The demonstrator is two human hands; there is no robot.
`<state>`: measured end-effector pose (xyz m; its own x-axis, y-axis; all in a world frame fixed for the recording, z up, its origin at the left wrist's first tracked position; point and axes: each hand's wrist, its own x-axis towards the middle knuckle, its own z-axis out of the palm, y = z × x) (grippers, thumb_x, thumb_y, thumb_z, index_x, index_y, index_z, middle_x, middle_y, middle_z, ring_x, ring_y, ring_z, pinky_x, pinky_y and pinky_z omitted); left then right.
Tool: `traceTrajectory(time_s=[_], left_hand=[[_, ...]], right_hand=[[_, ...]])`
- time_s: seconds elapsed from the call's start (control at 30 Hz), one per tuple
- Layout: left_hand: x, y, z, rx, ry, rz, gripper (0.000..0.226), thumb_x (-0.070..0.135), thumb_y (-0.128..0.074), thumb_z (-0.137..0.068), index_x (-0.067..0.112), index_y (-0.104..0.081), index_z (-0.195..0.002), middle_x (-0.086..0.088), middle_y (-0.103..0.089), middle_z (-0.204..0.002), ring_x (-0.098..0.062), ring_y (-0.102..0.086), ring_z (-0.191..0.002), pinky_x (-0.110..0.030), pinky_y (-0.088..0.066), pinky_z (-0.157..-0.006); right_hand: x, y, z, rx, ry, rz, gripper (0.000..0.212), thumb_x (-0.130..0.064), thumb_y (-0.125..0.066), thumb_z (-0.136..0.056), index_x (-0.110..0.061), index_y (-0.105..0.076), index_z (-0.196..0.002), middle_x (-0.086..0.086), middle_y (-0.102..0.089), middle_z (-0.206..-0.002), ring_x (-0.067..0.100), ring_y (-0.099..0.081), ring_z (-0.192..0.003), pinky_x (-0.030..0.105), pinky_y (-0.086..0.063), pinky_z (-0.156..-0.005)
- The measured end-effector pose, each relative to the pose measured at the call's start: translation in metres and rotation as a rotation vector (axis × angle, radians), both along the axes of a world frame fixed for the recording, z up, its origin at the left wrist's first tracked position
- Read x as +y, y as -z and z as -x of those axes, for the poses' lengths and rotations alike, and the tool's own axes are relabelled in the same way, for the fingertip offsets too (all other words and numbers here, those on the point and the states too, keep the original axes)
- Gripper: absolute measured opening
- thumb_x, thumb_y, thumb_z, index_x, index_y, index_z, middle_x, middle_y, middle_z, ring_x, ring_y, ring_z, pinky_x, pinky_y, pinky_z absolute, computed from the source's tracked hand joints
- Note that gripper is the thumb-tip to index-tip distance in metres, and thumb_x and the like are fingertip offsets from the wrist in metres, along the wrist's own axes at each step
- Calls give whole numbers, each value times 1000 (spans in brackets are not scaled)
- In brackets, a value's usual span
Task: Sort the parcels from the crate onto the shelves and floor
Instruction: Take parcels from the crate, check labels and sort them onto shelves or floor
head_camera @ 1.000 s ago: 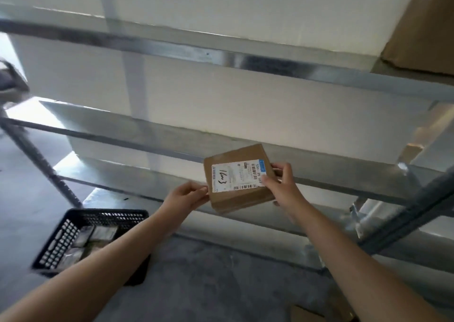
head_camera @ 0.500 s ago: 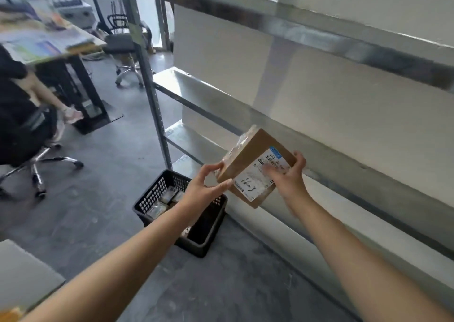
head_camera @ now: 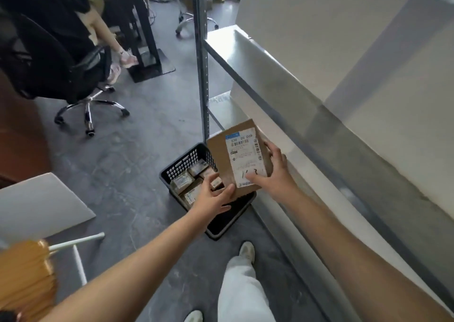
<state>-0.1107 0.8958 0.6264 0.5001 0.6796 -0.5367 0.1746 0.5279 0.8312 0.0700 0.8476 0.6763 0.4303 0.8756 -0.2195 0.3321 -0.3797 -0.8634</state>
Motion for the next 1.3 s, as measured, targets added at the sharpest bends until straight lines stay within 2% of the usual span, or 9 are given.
traceTrajectory(time_s=[0.17, 0.3, 0.4, 0.47, 0.6, 0.77, 0.97, 1.1, 1.3], left_hand=[[24, 51, -54, 103, -28, 94, 59, 29, -63, -94, 36, -29, -141, -1, -69, -119, -18, -69, -104, -36, -59, -83], [45, 96, -96, 163, -109, 149, 48, 28, -55, -98, 28, -38, -143, 16, -66, -102, -3, -67, -90, -37, -60, -79], [58, 147, -114, 246, -144, 132, 49, 32, -51, -100, 24, -39, -147, 9, -66, -107, 1, -65, -85, -18, -55, -62], [61, 190, -118, 269, -191, 149, 47, 30, -51, -101, 25, -42, -146, 6, -66, -118, 1, -65, -90, -14, -54, -69], [70, 289, -119, 300, -283, 220, 40, 22, -52, -101, 35, -43, -138, 7, -64, -127, -10, -63, -111, -30, -52, -98], [87, 406, -109, 352, -217, 335, 33, 12, -53, -100, 15, -53, -133, -4, -64, -127, -17, -61, -117, -29, -50, -99], [121, 512, -105, 417, -134, 432, 33, 27, -59, -97, 10, -60, -125, -1, -69, -118, -16, -66, -105, -36, -53, -97], [127, 556, -104, 435, -158, 483, 34, 31, -61, -95, 11, -61, -123, -7, -69, -116, -21, -65, -108, -41, -54, -95], [128, 593, -117, 513, -108, 524, 48, 49, -66, -87, 12, -62, -119, -3, -69, -112, -22, -66, -104, -42, -55, -94]], right_hand=[[39, 60, -57, -1, -96, 97, 89, -14, -82, -76, -38, -28, -143, -6, -34, -135, 6, -38, -122, 15, -40, -90], [59, 114, -96, 49, -96, 189, 92, -18, -84, -74, -42, -25, -140, -8, -34, -137, 7, -39, -127, 37, -47, -104], [79, 165, -110, 81, -136, 233, 92, -14, -84, -74, -44, -26, -138, -12, -35, -132, 3, -41, -122, 36, -48, -103], [89, 209, -112, 87, -160, 257, 89, -15, -84, -73, -47, -28, -134, -12, -39, -133, 3, -43, -123, 38, -50, -100], [107, 314, -104, 100, -181, 306, 91, -18, -84, -72, -47, -28, -138, -13, -43, -137, 4, -46, -125, 37, -52, -97], [114, 430, -90, 27, -202, 360, 91, -12, -81, -77, -38, -26, -145, -14, -30, -143, -4, -35, -121, 4, -38, -83], [128, 532, -72, -156, -165, 451, 99, -15, -80, -76, -35, -14, -147, -8, -22, -147, 16, -37, -134, 40, -48, -103], [133, 577, -65, -274, -213, 452, 98, -15, -74, -82, -34, -7, -151, -2, -20, -153, 20, -34, -139, 43, -46, -105], [135, 610, -70, -453, -291, 590, 92, -29, -66, -88, -35, 2, -150, -5, -20, -155, 22, -35, -136, 40, -54, -80]])
